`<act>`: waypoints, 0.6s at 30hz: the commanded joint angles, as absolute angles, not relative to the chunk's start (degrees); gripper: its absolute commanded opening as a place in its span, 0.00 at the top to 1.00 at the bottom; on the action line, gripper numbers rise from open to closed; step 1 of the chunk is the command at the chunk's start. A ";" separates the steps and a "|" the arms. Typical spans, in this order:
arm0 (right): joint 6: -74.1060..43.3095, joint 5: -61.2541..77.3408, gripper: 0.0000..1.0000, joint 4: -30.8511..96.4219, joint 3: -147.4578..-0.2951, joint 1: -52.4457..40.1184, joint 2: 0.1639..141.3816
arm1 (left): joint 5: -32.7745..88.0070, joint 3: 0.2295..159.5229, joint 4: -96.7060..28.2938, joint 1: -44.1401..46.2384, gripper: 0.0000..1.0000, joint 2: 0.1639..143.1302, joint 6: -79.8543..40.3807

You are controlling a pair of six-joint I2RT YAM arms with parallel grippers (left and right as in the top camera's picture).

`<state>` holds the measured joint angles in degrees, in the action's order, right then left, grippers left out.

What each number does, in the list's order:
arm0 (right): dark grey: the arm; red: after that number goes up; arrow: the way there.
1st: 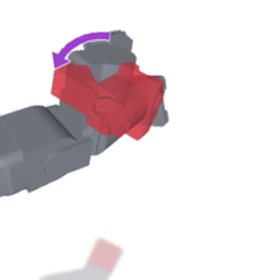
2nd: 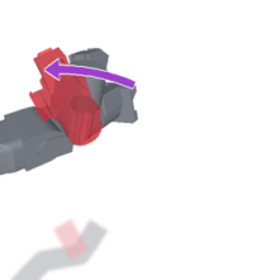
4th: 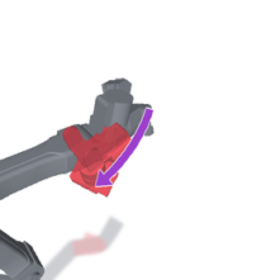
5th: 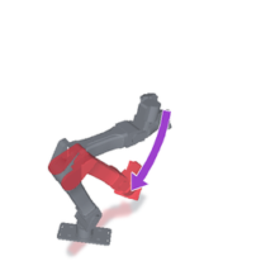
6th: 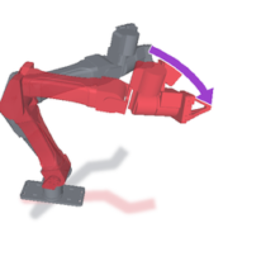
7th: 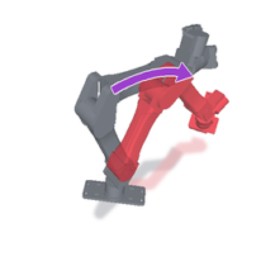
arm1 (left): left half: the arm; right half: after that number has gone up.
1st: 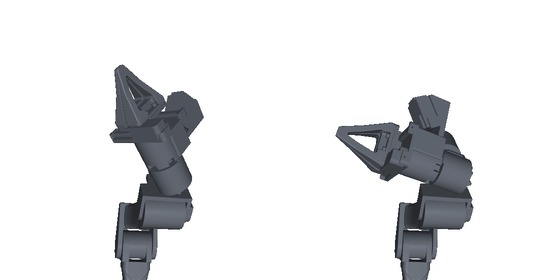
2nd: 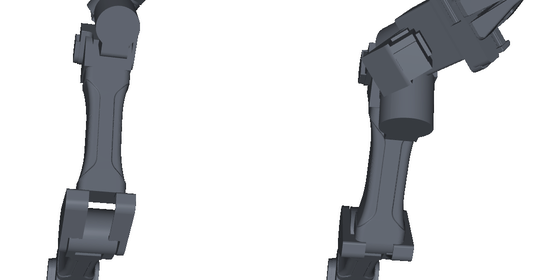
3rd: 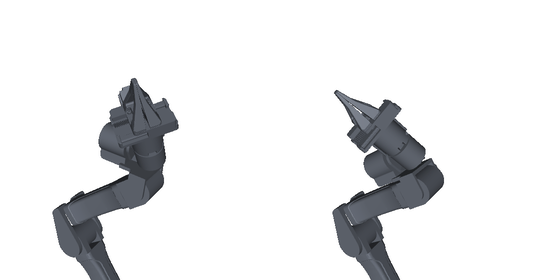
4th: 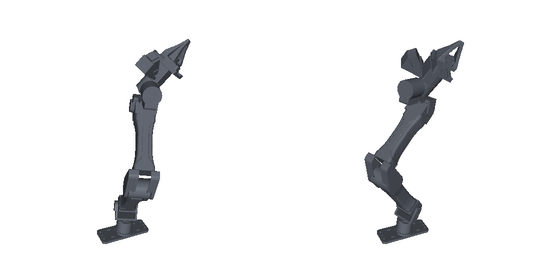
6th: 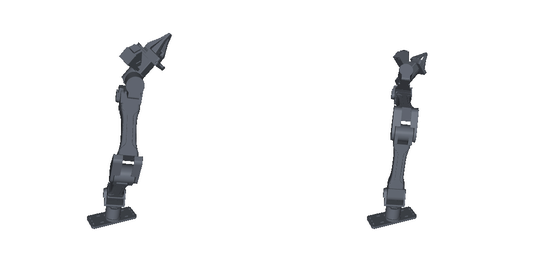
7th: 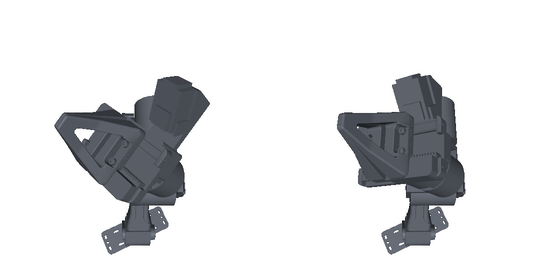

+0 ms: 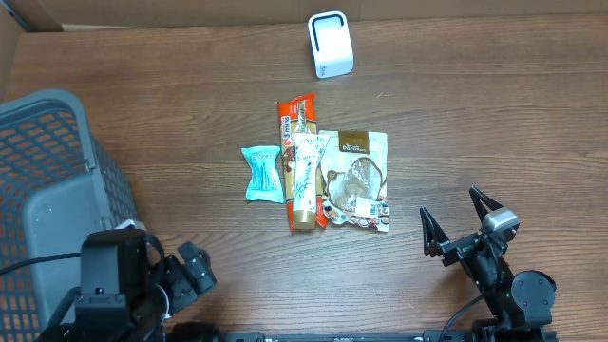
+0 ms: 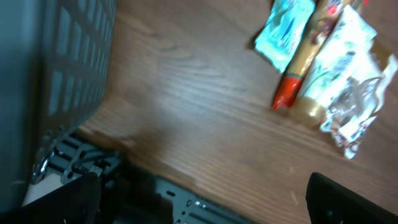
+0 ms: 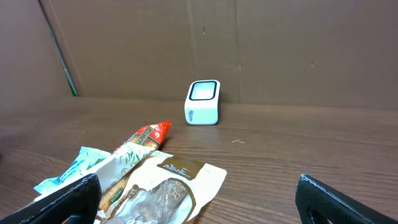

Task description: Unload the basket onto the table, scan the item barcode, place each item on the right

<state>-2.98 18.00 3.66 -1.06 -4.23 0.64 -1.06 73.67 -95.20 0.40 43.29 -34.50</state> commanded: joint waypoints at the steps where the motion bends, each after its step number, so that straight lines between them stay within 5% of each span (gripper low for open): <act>1: -3.25 18.02 0.00 3.33 -0.47 -4.60 0.19 | -7.92 72.25 -96.79 0.51 0.03 42.87 -36.01; 18: -3.25 18.02 0.00 3.33 -0.47 -4.60 0.19 | -26.15 73.21 -94.89 0.51 0.00 43.24 -35.51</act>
